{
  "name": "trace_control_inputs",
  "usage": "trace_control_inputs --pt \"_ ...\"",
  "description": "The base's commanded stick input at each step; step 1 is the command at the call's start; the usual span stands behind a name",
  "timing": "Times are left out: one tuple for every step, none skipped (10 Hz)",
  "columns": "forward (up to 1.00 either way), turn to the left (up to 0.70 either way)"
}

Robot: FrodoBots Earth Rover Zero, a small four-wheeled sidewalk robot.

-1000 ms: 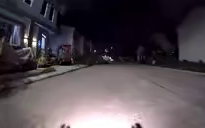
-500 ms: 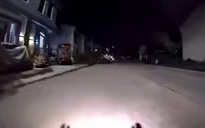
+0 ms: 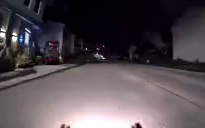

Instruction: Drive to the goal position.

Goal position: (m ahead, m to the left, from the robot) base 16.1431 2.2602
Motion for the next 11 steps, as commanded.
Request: trace_control_inputs --pt "0.85 0.00" --pt "0.85 0.00" --pt "0.85 0.00" --pt "0.85 0.00" --pt "0.85 0.00" --pt "0.85 0.00" --pt "0.85 0.00" --pt "0.85 0.00" --pt "0.85 0.00" --pt "0.85 -0.18" --pt "0.85 -0.31"
